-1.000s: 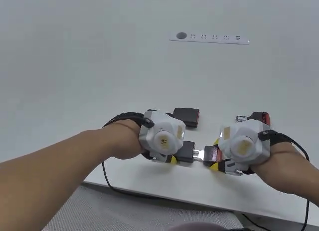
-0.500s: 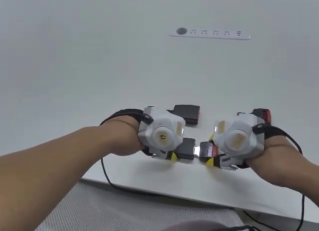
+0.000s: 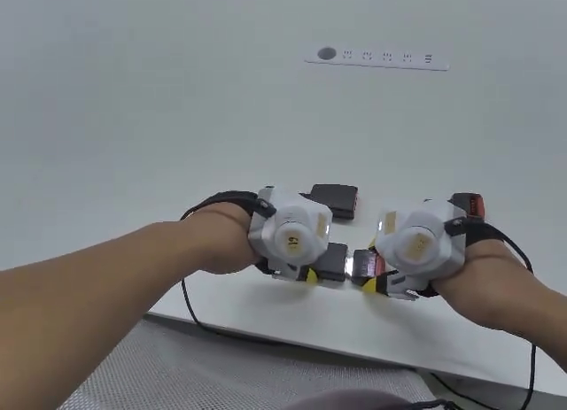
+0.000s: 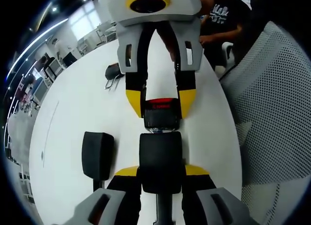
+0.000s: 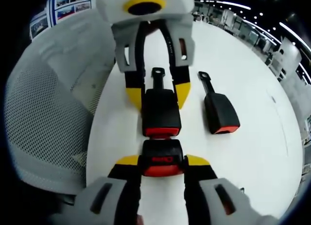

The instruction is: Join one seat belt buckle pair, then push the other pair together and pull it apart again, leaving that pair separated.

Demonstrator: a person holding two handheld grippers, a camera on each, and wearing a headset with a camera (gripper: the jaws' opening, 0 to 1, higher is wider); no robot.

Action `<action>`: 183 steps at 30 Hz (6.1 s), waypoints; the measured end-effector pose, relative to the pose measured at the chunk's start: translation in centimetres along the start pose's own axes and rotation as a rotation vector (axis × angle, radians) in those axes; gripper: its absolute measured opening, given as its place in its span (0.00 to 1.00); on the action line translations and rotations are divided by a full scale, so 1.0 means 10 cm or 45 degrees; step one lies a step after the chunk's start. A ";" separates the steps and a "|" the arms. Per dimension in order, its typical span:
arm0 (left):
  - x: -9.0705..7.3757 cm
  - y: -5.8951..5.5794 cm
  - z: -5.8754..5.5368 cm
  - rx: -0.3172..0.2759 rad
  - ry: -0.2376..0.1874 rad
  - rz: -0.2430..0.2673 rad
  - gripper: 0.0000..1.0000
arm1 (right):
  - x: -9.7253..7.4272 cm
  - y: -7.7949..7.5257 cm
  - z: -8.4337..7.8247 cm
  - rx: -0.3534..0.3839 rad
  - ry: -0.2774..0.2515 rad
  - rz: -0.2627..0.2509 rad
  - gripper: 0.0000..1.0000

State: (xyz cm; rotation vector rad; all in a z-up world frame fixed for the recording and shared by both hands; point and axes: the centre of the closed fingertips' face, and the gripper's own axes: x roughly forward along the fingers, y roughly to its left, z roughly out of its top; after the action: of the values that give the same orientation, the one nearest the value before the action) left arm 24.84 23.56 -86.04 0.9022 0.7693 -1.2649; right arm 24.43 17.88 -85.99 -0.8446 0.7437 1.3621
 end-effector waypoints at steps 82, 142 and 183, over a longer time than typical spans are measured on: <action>0.11 1.02 -0.02 -0.029 0.059 -0.004 0.33 | -0.65 -1.16 -1.19 0.060 0.129 -0.061 0.35; 0.14 1.02 -0.04 -0.003 0.156 0.000 0.32 | -0.04 -1.06 -0.26 -0.002 0.091 -0.043 0.34; 0.13 1.03 -0.05 -0.010 0.109 -0.014 0.31 | 0.04 -1.03 -0.06 0.046 0.060 -0.036 0.33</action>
State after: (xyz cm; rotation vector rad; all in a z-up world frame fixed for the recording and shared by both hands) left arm 35.21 24.09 -85.99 0.9521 0.8474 -1.2381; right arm 34.71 17.45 -85.81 -0.8583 0.7883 1.3040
